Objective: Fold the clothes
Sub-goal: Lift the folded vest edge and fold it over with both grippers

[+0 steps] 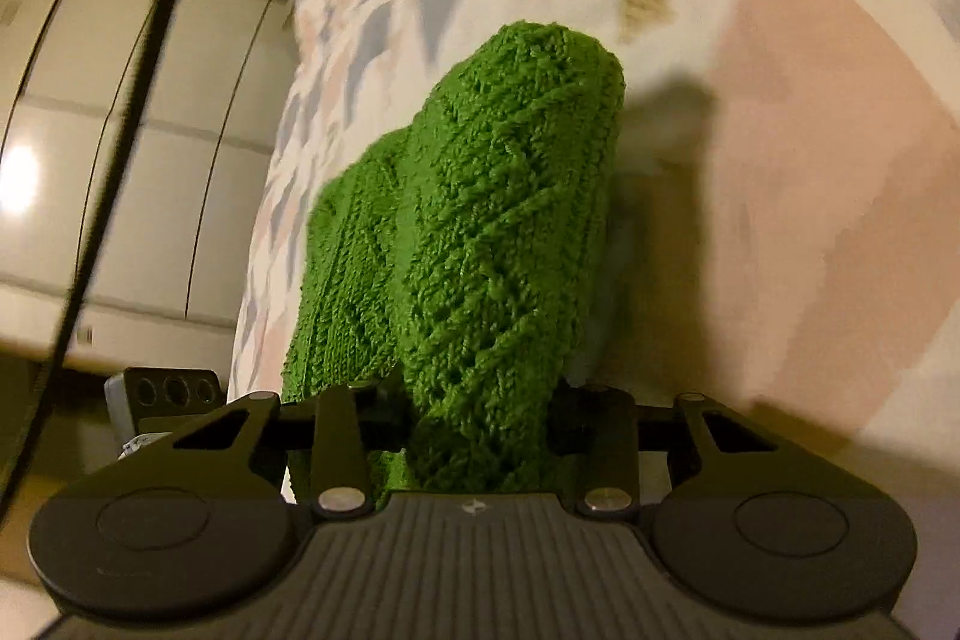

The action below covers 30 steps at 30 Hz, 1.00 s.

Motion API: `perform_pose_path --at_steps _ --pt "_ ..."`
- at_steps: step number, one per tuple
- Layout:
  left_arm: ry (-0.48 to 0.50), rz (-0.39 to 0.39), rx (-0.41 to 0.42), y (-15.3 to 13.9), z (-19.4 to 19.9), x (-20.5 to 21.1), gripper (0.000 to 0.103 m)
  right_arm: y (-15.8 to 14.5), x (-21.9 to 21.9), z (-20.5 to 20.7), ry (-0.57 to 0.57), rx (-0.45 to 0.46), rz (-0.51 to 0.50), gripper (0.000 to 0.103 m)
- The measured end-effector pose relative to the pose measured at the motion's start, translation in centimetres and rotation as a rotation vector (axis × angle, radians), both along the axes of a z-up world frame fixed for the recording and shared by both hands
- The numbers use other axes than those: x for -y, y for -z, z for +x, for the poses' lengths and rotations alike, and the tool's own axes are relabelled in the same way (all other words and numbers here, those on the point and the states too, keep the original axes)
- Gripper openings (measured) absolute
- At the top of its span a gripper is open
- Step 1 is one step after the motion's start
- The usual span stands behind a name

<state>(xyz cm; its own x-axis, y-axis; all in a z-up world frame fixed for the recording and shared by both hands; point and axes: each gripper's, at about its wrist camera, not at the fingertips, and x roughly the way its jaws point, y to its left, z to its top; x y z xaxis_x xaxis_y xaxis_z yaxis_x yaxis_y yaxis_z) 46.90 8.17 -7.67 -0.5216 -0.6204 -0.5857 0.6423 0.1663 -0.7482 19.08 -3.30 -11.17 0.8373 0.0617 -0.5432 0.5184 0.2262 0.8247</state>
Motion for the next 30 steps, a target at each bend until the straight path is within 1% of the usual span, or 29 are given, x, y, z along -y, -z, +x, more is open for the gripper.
perform_pose_path --at_steps 4,9,13,16,20,23,25,30 --pt "-0.199 -0.018 0.003 -3.0 -1.1 -5.9 0.037 -3.3 0.0 1.8 -0.162 0.016 -0.022 0.039" --pt "-0.509 -0.02 0.026 -6.4 -3.6 -17.1 0.037 -6.1 -3.1 5.6 -0.417 0.06 0.001 0.039" --pt "-0.756 0.012 0.042 -8.4 -6.7 -26.7 0.037 -7.2 -8.3 9.2 -0.639 0.093 0.046 0.039" --pt "-0.932 0.047 0.054 -9.6 -10.3 -33.4 0.037 -7.6 -13.5 11.8 -0.814 0.103 0.08 0.039" --pt "-1.132 0.074 0.076 -11.3 -13.5 -42.7 0.037 -8.5 -21.2 14.4 -1.022 0.115 0.118 0.039" --pt "-1.241 0.074 0.096 -12.3 -15.1 -49.6 0.037 -9.1 -27.4 16.1 -1.153 0.14 0.133 0.039" --pt "-1.288 0.083 0.113 -12.7 -15.3 -53.0 0.037 -9.6 -31.6 17.1 -1.22 0.162 0.136 0.039" --pt "-1.331 0.1 0.172 -13.2 -13.8 -60.0 0.038 -9.5 -39.9 19.5 -1.282 0.178 0.165 0.039"
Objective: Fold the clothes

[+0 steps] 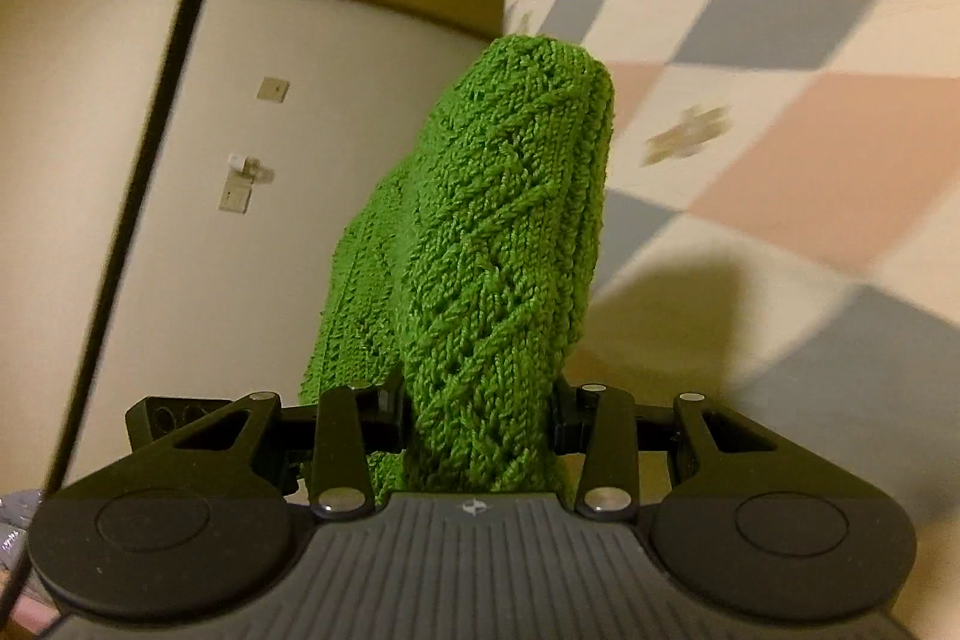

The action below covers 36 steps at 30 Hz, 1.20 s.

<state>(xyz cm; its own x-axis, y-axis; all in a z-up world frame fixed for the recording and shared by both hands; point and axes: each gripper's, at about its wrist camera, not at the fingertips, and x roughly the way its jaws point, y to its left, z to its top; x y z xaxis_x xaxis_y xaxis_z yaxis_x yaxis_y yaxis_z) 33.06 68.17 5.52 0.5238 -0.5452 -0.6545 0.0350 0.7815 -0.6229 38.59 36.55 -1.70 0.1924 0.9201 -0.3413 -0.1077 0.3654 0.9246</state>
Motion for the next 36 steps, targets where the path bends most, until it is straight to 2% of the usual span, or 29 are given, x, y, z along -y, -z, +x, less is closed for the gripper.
perform_pose_path --at_steps 4,9,10,12,14,15,17,20,24,26,28,29,30,32,33,34,35,36 --pt "-0.013 0.014 0.014 0.9 2.3 -5.4 0.038 0.5 -5.4 1.8 -0.017 0.009 0.013 0.039" --pt "-0.03 0.028 0.004 4.1 4.4 -9.7 0.038 2.8 -9.6 4.4 -0.025 0.02 -0.004 0.039" --pt "-0.033 0.036 -0.009 5.3 4.8 -10.1 0.039 3.5 -10.2 4.7 -0.022 0.018 -0.011 0.039" --pt "-0.039 0.065 -0.058 8.0 5.7 -10.8 0.047 5.2 -11.2 5.1 -0.017 0.002 -0.026 0.041" --pt "-0.069 0.098 -0.168 11.4 6.3 -12.3 0.05 7.9 -12.1 5.6 -0.008 -0.069 -0.096 0.047" --pt "-0.085 0.08 -0.194 12.4 6.3 -12.9 0.056 9.3 -12.3 5.6 0.002 -0.112 -0.146 0.051" --pt "-0.119 0.025 -0.183 12.5 5.4 -14.0 0.058 10.4 -12.0 5.1 0.021 -0.129 -0.148 0.053" --pt "-0.156 0.035 -0.149 10.9 3.4 -15.1 0.059 9.2 -10.9 4.1 0.055 -0.113 -0.161 0.063" --pt "-0.189 0.035 -0.125 9.0 0.5 -15.7 0.058 7.8 -9.4 3.0 0.122 -0.056 -0.241 0.067" --pt "-0.192 0.016 -0.146 9.7 0.0 -15.6 0.058 7.1 -8.7 2.4 0.137 -0.062 -0.24 0.067" --pt "-0.22 -0.035 -0.157 10.8 0.0 -15.9 0.056 7.7 -9.0 2.6 0.148 -0.072 -0.229 0.067" --pt "-0.237 -0.067 -0.157 11.3 -0.1 -16.1 0.047 7.8 -9.3 2.8 0.147 -0.069 -0.23 0.066" --pt "-0.245 -0.073 -0.149 11.4 -0.2 -16.1 0.041 7.5 -9.7 3.2 0.143 -0.052 -0.236 0.046" --pt "-0.212 -0.003 -0.092 10.8 -0.1 -15.1 0.038 6.2 -10.5 3.2 0.119 0.054 -0.28 0.033" --pt "-0.186 0.046 -0.067 10.7 -0.2 -14.6 0.038 5.7 -10.8 2.9 0.103 0.115 -0.304 0.032" --pt "-0.175 0.076 -0.076 11.2 -0.2 -14.3 0.039 5.2 -11.1 2.4 0.087 0.177 -0.326 0.031" --pt "-0.169 0.097 -0.098 11.8 -0.1 -14.2 0.045 5.3 -11.4 1.9 0.079 0.202 -0.36 0.03" --pt "-0.175 0.091 -0.116 12.3 0.0 -14.3 0.046 6.1 -11.5 1.6 0.083 0.178 -0.407 0.029"
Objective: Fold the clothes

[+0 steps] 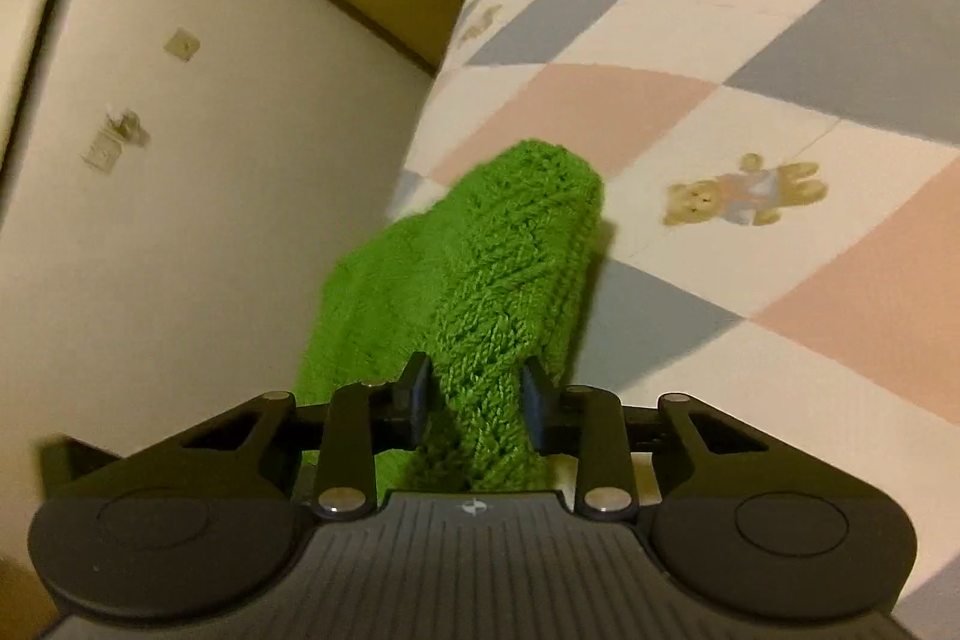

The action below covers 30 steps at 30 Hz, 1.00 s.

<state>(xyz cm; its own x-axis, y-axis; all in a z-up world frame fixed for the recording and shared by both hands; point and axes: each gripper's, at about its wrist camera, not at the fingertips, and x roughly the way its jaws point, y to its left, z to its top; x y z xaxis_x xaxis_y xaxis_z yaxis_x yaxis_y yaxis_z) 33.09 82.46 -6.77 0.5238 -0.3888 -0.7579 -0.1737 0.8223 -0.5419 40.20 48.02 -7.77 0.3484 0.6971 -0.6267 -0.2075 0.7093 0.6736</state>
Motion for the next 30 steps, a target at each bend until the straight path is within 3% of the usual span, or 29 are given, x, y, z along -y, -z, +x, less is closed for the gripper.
perform_pose_path --at_steps 3,5,6,9,11,12,15,19,20,24,27,30 --pt "0.011 0.065 0.009 -1.5 0.3 0.6 0.045 1.5 1.0 -0.2 0.057 -0.075 0.002 0.034" --pt "0.014 0.144 0.039 -3.4 -0.3 1.2 0.038 0.0 0.9 -0.7 0.028 -0.028 -0.035 0.039" --pt "0.008 0.168 0.061 -4.4 -0.8 1.3 0.037 -0.9 0.8 -1.0 0.016 0.003 -0.059 0.048" --pt "0.003 0.188 0.128 -6.9 -2.4 1.8 0.035 -4.7 1.7 -3.1 0.006 0.118 -0.108 0.047" --pt "0.059 0.187 0.163 -7.9 -3.5 2.9 0.031 -5.9 1.4 -4.5 -0.05 0.172 -0.079 0.045" --pt "0.094 0.183 0.169 -7.9 -3.7 3.6 0.031 -6.3 1.1 -5.2 -0.085 0.194 -0.061 0.036" --pt "0.14 0.187 0.114 -5.6 -4.1 4.8 0.027 -6.1 -1.2 -6.0 -0.19 0.23 -0.038 0.03" --pt "0.091 0.172 0.077 -1.9 -4.5 4.7 0.027 -3.1 -3.4 -7.3 -0.276 0.181 -0.142 0.029" --pt "0.087 0.172 0.076 -1.7 -4.4 4.7 0.027 -2.4 -3.8 -7.6 -0.3 0.192 -0.184 0.024" --pt "0.134 0.235 0.071 -3.4 -3.8 5.6 0.025 -2.3 -4.5 -7.2 -0.357 0.193 -0.251 0.024" --pt "0.156 0.254 0.124 -5.7 -3.8 5.4 0.022 -4.1 -3.8 -5.8 -0.341 0.154 -0.201 0.025" --pt "0.147 0.26 0.187 -7.1 -2.7 4.7 0.022 -6.1 -2.9 -4.1 -0.253 0.214 -0.167 0.029"
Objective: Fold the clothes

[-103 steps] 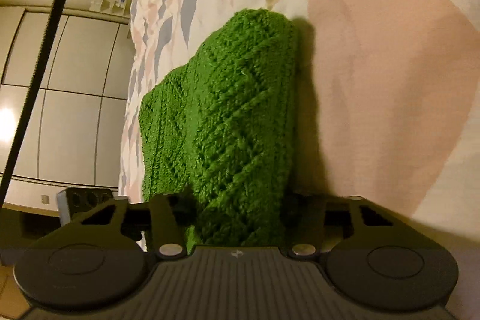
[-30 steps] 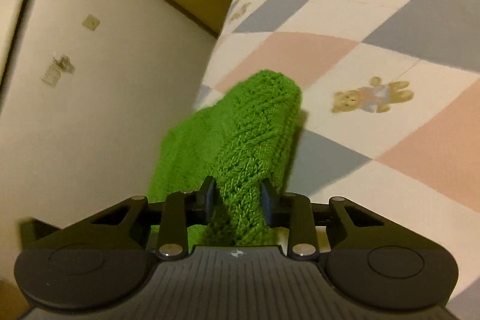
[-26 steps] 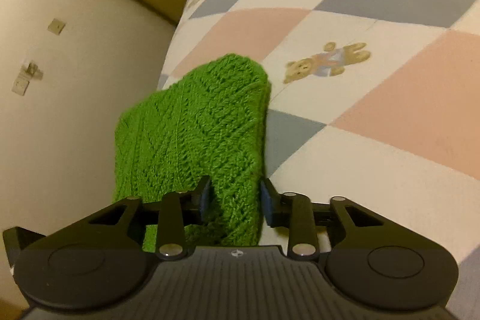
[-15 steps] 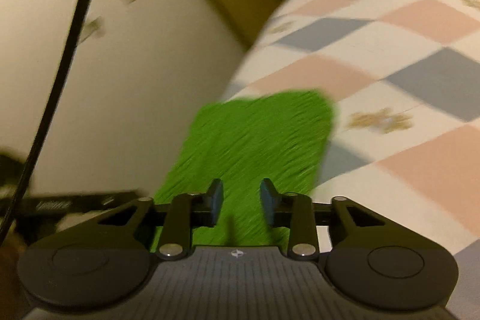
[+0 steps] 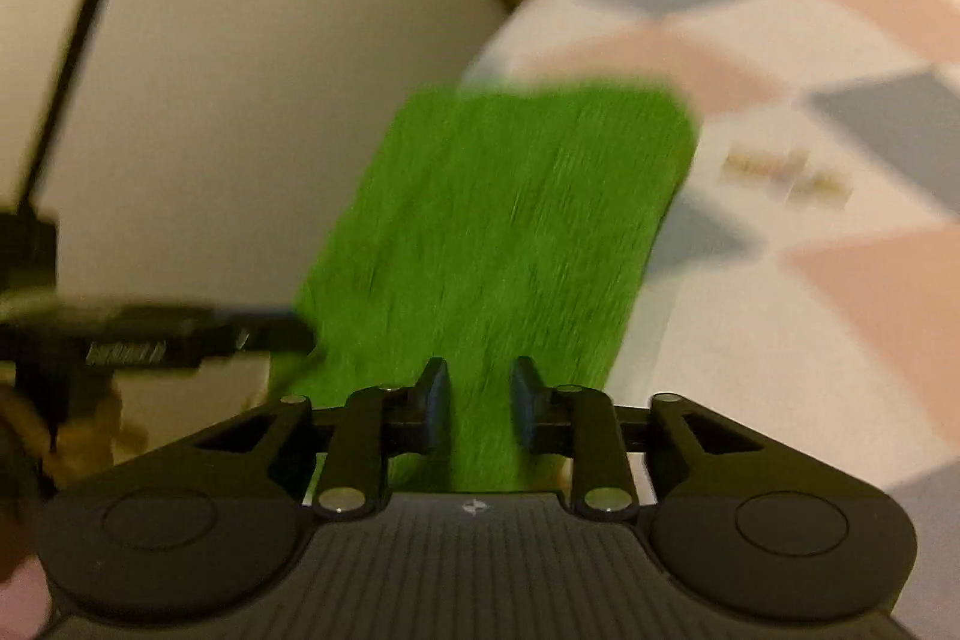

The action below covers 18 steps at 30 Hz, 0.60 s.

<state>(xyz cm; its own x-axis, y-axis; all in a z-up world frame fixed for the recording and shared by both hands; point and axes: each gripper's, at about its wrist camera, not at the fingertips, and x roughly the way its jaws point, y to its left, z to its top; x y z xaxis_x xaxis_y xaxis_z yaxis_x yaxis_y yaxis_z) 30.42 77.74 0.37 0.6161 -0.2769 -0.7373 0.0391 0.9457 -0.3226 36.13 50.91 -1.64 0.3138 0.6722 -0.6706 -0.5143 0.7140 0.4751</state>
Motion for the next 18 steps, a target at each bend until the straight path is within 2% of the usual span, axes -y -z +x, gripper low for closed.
perform_pose_path --at_steps 6,9,12,14,16,18 --pt "0.017 0.031 0.052 1.4 5.2 -0.1 0.022 -0.3 -1.5 4.7 0.09 0.141 -0.004 0.028" --pt "0.027 0.094 0.025 4.1 6.6 0.4 0.024 1.4 -3.0 6.0 0.066 0.174 -0.059 0.027" --pt "0.034 0.115 0.016 5.2 6.7 0.6 0.024 3.7 -3.7 5.8 0.016 0.199 -0.138 0.027" --pt "0.038 0.107 0.014 4.4 7.0 0.4 0.023 4.5 -3.7 5.7 0.001 0.205 -0.161 0.027" --pt "0.028 0.072 0.035 3.3 7.7 -0.2 0.022 3.5 -3.2 6.2 0.019 0.174 -0.126 0.027" --pt "0.012 0.052 0.057 2.5 8.9 -0.9 0.022 2.3 -2.7 6.8 0.049 0.187 -0.076 0.027"
